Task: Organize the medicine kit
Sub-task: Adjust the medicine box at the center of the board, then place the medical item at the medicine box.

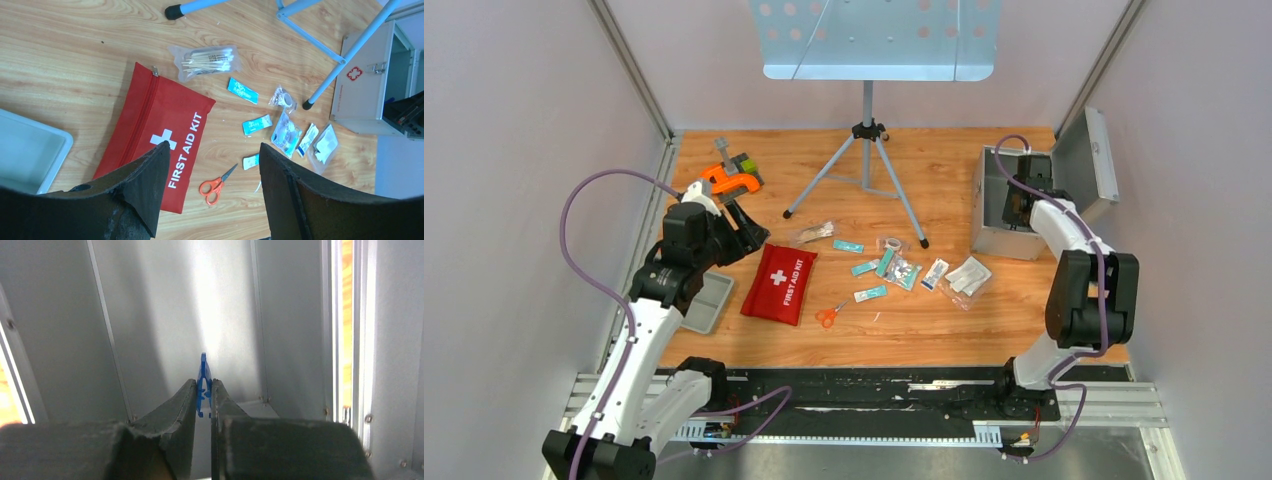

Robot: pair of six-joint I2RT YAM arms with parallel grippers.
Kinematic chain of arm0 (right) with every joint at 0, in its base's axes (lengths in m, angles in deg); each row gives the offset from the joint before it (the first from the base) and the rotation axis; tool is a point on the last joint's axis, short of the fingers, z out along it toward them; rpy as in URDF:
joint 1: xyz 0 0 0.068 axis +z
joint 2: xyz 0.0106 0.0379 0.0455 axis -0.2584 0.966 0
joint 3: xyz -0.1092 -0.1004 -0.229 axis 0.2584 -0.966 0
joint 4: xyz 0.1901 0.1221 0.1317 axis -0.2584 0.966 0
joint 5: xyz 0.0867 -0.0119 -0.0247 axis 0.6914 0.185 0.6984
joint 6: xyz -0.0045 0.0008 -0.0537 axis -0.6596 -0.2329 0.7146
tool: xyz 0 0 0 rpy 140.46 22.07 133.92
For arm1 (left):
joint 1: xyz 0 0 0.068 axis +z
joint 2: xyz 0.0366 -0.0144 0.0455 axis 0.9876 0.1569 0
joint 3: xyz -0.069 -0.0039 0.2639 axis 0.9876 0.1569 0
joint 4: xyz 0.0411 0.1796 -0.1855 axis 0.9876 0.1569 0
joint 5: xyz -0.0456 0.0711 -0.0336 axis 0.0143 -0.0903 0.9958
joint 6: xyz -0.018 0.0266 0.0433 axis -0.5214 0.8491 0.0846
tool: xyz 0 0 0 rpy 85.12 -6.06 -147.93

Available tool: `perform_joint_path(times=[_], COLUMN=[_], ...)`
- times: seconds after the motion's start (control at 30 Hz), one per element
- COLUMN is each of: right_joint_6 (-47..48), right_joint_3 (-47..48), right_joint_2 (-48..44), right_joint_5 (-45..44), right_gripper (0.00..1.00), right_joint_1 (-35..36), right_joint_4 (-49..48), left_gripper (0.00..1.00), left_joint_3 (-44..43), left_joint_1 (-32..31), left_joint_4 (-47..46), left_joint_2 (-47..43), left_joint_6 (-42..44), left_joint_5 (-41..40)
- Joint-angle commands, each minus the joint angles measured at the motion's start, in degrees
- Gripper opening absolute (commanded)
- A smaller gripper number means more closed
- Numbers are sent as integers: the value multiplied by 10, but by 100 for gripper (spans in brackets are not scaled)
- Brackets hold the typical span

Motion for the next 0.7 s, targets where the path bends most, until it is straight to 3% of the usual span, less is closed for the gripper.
perform_joint_path(times=[0.0, 0.17, 0.3, 0.37, 0.53, 0.67], right_joint_6=[5, 0, 0, -2, -12, -61], right_joint_3=[67, 132, 163, 166, 152, 106], right_joint_2=[36, 95, 136, 135, 94, -4], right_joint_5=[-22, -31, -27, -23, -4, 51], right_gripper=[13, 14, 40, 47, 49, 49], right_joint_1=[0, 0, 0, 1, 1, 5], right_joint_4=[-26, -44, -44, -44, -41, -32], left_gripper=[73, 74, 74, 74, 74, 74], left_joint_3=[-16, -18, -20, -21, -21, -22], left_joint_1=[2, 2, 2, 1, 2, 2], left_joint_4=[-4, 4, 14, 18, 15, 9], left_joint_2=[-7, -15, -23, -25, -23, -18], left_joint_6=[17, 20, 23, 26, 25, 25], left_joint_5=[-6, -14, -21, -23, -18, -10])
